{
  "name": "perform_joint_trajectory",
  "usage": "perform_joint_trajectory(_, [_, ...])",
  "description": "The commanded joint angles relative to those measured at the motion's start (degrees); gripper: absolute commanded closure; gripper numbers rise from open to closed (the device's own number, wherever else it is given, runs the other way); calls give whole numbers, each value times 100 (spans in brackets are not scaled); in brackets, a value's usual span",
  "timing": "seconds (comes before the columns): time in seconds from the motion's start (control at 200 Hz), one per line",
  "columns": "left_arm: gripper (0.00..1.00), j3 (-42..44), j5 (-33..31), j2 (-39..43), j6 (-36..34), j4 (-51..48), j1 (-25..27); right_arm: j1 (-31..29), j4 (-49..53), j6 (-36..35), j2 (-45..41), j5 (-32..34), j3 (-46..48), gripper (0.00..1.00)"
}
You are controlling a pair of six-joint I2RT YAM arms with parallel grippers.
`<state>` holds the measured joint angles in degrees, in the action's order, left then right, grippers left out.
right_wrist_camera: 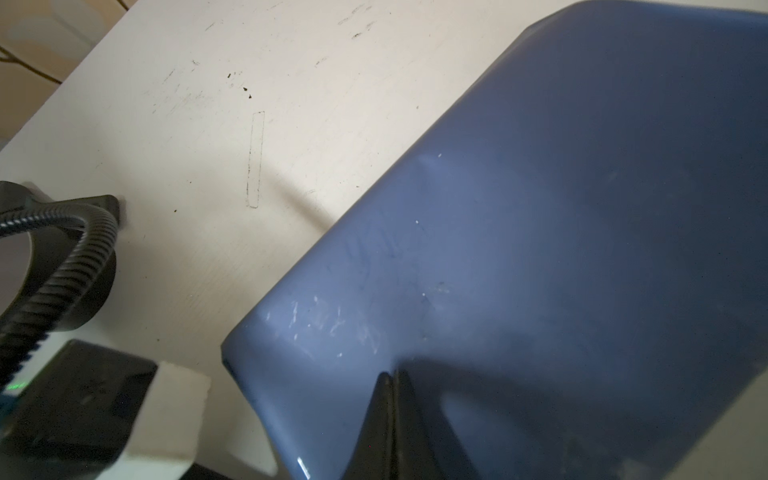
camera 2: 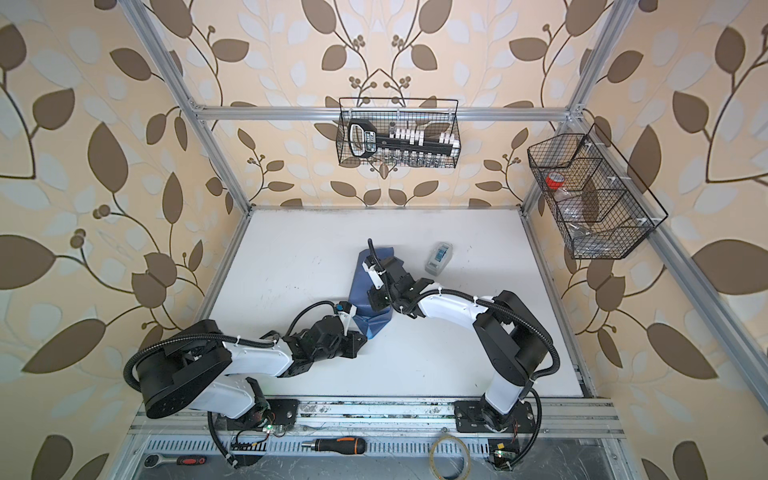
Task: Wrap the gift box in paper
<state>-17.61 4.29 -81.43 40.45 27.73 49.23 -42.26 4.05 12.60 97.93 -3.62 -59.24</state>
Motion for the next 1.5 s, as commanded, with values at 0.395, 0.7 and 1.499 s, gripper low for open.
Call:
perform_joint_trajectory(0.395, [95,-430,626,879,-474,-1405,-1156,-45,465,-20,317,-122,16,96])
perform_joint_trajectory(0.7, [96,-941,366,156,-754,-1199,-1184,-63,507,-38,306,-104,0,96])
perform_joint_trajectory(1.499, [97,-402,-73,-417,-699,-710,-519,-8,482,-64,314,-97,44,97])
